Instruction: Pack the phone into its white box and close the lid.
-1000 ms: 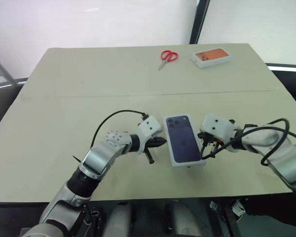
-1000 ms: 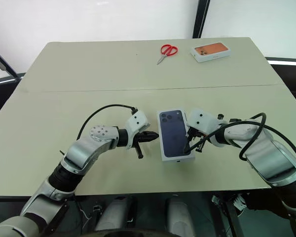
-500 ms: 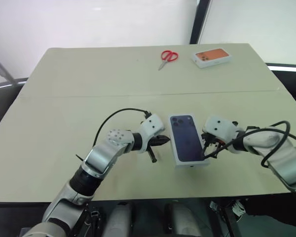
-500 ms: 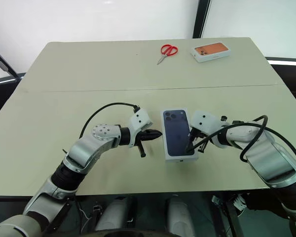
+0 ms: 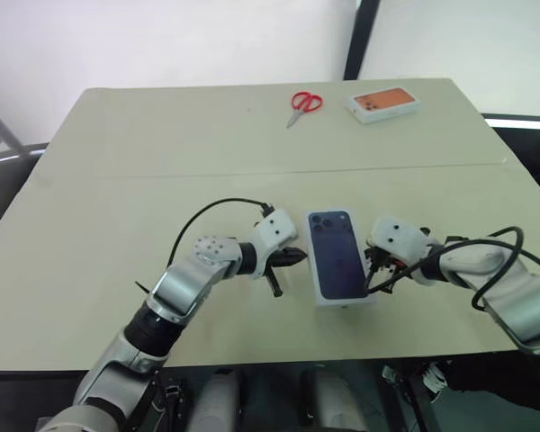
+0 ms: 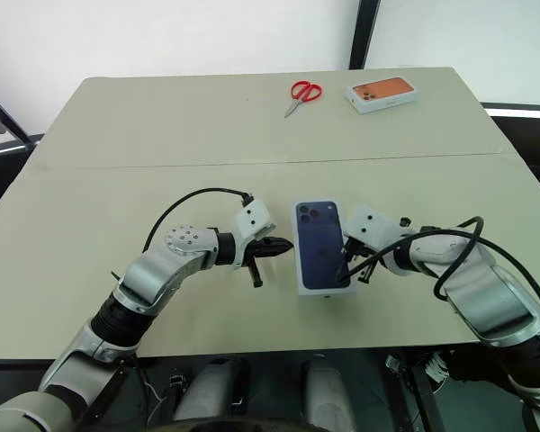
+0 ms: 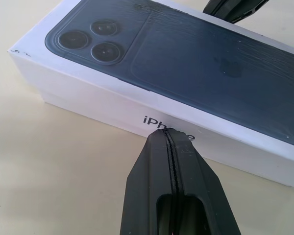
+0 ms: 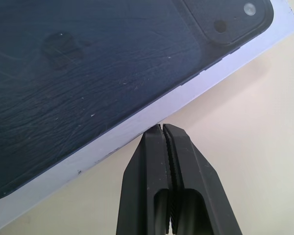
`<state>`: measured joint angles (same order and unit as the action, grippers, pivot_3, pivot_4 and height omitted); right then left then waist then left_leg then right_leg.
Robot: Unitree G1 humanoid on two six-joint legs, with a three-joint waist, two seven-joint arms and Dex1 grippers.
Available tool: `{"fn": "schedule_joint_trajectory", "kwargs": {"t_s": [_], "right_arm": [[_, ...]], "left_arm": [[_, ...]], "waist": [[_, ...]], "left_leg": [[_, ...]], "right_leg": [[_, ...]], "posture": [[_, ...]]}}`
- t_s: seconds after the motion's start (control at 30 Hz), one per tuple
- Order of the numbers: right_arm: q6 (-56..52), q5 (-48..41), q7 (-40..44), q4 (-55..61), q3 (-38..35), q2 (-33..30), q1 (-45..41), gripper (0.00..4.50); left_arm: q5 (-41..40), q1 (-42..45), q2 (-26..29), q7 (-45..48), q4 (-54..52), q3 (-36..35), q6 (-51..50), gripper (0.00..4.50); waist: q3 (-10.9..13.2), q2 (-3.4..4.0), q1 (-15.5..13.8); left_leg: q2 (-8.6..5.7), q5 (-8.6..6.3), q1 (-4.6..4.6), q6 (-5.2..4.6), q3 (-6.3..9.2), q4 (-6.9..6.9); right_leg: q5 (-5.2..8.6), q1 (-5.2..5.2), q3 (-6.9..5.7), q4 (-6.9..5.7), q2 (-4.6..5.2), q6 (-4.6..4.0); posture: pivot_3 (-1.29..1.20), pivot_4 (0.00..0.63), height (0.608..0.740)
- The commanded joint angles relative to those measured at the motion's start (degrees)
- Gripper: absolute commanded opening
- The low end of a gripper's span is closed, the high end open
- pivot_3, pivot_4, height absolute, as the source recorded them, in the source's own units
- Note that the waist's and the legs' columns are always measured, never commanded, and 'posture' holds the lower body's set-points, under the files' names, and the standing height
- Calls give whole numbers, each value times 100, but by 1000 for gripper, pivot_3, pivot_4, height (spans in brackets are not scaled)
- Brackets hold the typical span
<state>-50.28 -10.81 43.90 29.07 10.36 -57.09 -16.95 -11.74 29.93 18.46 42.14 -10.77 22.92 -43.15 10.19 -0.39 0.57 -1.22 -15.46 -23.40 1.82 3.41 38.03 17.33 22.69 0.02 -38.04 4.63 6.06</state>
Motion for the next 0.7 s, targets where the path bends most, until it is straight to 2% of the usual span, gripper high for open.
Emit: {"fn": "schedule_joint_trajectory", "kwargs": {"t_s": [0.03, 0.7], "right_arm": [[59, 23, 20, 125, -41, 79, -129, 67], [66, 203, -13, -4, -67, 197, -173, 67]], "left_arm": [[8, 105, -41, -39, -32, -96, 128, 0], [-37, 131, -198, -189, 176, -259, 137, 0]], "waist": [[0, 0, 1], [0, 0, 1]], "left_leg": [[0, 0, 0, 0, 0, 0], [-1, 0, 0, 1, 0, 0]], "right_leg": [[0, 0, 0, 0, 0, 0], [0, 0, 0, -2, 0, 0]], "posture": [[0, 150, 740], [0, 150, 740]]}}
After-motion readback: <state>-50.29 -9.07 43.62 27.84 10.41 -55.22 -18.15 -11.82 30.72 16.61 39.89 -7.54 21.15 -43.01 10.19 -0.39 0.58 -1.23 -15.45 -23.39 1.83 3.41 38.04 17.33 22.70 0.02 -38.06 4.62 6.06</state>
